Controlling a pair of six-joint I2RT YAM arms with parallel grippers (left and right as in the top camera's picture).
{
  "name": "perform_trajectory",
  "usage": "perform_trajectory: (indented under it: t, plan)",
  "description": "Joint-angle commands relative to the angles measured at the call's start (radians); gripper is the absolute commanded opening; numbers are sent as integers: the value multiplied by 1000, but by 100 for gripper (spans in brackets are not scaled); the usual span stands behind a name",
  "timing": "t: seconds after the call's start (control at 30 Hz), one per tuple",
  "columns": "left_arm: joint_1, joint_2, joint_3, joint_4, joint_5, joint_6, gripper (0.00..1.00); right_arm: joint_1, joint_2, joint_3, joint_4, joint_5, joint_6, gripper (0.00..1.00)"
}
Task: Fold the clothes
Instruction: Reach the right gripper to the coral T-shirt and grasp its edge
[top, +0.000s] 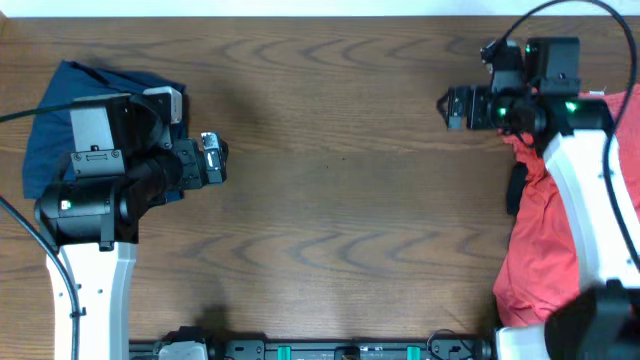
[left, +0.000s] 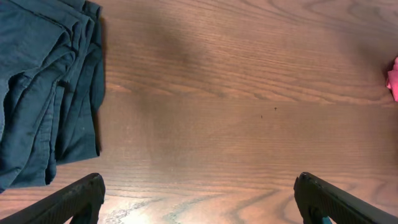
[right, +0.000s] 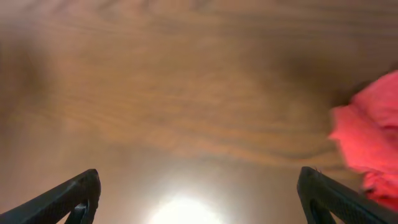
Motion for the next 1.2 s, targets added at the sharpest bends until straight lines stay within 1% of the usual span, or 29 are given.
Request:
perform_trajectory:
  t: [0.0, 0.1, 0.3, 0.47, 0.57, 0.6, 0.7, 0.73, 0.77, 0.87, 0.9, 1.17]
  plan:
    - [-3, -4, 25, 1, 14, -3, 98, -39, 89, 37, 77, 247, 134, 96]
    - [-3, -5, 25, 5, 17, -9, 98, -70, 169, 37, 168, 324, 177, 99]
    - [-3, -3, 25, 5, 17, -9, 98, -126, 338, 37, 328, 307, 175, 99]
    - [-3, -3, 23, 5, 17, -9, 98, -130, 452, 37, 387, 296, 154, 99]
    - [-3, -3, 23, 5, 17, -9, 98, -130, 496, 37, 404, 300, 140, 96]
    - [-3, -3, 23, 6, 17, -9, 98, -129, 506, 37, 406, 300, 135, 92]
    - [-3, -3, 23, 7, 17, -9, 98, -129, 515, 37, 403, 301, 117, 50]
    - [-3, -3, 23, 6, 17, -9, 98, -129, 514, 37, 402, 304, 116, 35]
    - [-3, -3, 23, 6, 17, -9, 98, -130, 510, 37, 401, 304, 106, 23]
    - [-3, -3, 23, 6, 17, -9, 98, -133, 486, 42, 381, 343, 103, 3]
    - [-3, -3, 23, 6, 17, -9, 98, -136, 470, 42, 373, 352, 103, 1]
    - [-3, -3, 23, 6, 17, -9, 98, -192, 257, 42, 382, 401, 99, 1]
